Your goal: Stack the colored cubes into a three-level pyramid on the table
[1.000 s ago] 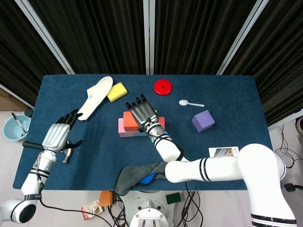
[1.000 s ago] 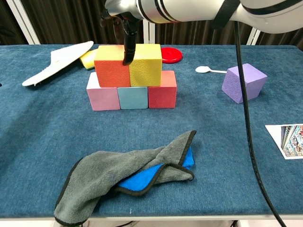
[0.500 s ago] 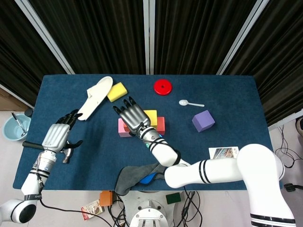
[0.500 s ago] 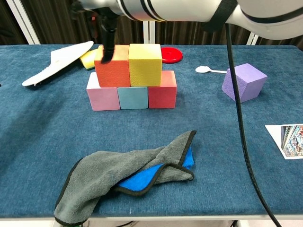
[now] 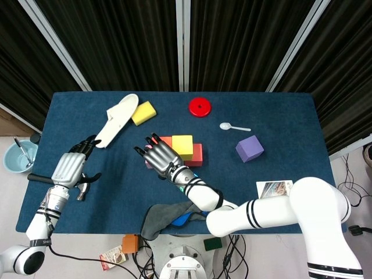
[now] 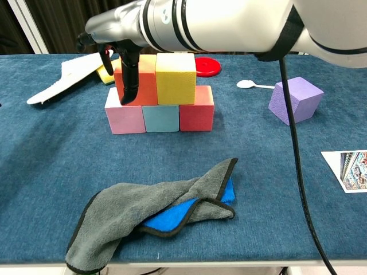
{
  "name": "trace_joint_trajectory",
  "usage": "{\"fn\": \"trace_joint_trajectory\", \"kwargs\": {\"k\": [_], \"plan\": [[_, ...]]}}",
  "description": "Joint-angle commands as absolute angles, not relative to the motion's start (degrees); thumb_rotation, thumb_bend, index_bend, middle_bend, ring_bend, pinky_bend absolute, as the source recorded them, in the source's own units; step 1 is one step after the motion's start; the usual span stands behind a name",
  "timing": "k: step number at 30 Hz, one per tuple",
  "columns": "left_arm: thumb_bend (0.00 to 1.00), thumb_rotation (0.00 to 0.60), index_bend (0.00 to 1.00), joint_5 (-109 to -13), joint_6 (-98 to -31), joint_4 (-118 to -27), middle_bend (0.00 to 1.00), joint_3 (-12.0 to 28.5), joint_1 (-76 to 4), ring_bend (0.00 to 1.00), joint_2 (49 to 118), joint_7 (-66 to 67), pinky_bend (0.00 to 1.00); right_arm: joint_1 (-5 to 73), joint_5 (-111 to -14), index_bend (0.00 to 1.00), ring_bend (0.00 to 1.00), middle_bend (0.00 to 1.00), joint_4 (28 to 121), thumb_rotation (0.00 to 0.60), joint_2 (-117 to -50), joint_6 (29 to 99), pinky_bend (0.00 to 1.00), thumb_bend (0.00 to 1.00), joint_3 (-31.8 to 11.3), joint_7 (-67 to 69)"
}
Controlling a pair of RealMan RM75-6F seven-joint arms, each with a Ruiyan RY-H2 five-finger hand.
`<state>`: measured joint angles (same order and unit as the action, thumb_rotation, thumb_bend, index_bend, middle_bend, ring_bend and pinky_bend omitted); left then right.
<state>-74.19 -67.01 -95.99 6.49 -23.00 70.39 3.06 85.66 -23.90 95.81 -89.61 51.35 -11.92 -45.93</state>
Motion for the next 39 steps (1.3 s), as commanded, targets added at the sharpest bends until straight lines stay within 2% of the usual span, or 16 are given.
{"fn": "trace_joint_trajectory", "kwargs": {"k": [1,14,22,28,32,35,36,37,39], "plan": [[0.17,0.597,0.11,-74.2,-67.1,-96.0,0.04,6.6,-23.0,0.09,70.4,3.0,0.18,85.7,-23.9,0.07,0.03,0.29,95.7,0.600,-89.5,51.4,0.00,0.18,-11.7,-45.8],[0.17,0.599,0.11,-74.0,-66.8,-95.9,0.04,6.5,-23.2,0.09,70.6,3.3,0.18,86.2,-23.3,0.07,0.03,0.28,95.0,0.600,-89.8,51.3,0.00,0.18,-10.8,-45.7],[0.17,0.600,0.11,-73.9,-66.5,-95.6,0.04,6.6,-23.3,0.09,70.7,3.1,0.18,84.9,-27.4,0.07,0.00,0.19,95.9,0.600,-89.2,51.5,0.00,0.18,-12.0,-42.3],[0.17,0.598,0.11,-73.8,-66.3,-95.0,0.04,6.6,-23.3,0.09,70.6,2.4,0.18,80.2,-31.5,0.07,0.00,0.18,101.5,0.600,-83.7,55.6,0.00,0.18,-12.7,-37.8],[0.17,0.599,0.11,-73.7,-65.7,-94.1,0.04,6.4,-23.3,0.09,70.6,1.6,0.18,75.1,-32.8,0.06,0.00,0.20,105.7,0.600,-77.6,57.9,0.00,0.19,-11.0,-34.9],[0.17,0.600,0.11,-73.4,-64.9,-93.2,0.04,6.3,-23.5,0.09,70.8,1.3,0.18,71.1,-33.0,0.03,0.00,0.21,108.0,0.600,-73.2,57.8,0.00,0.28,-8.9,-32.1],[0.17,0.600,0.11,-73.4,-64.7,-93.1,0.04,6.3,-23.6,0.09,70.9,1.2,0.18,70.0,-32.9,0.02,0.00,0.22,108.5,0.600,-71.9,57.2,0.00,0.36,-8.2,-31.2],[0.17,0.600,0.11,-73.4,-64.6,-92.9,0.04,6.3,-23.7,0.09,71.0,1.1,0.18,69.0,-32.8,0.01,0.00,0.23,108.8,0.600,-70.8,56.4,0.00,0.40,-7.5,-30.3],[0.17,0.600,0.11,-73.4,-63.8,-92.7,0.04,6.2,-24.1,0.09,71.3,1.1,0.18,67.0,-32.1,0.00,0.00,0.25,108.6,0.600,-69.2,53.5,0.00,0.57,-6.1,-27.6]]}}
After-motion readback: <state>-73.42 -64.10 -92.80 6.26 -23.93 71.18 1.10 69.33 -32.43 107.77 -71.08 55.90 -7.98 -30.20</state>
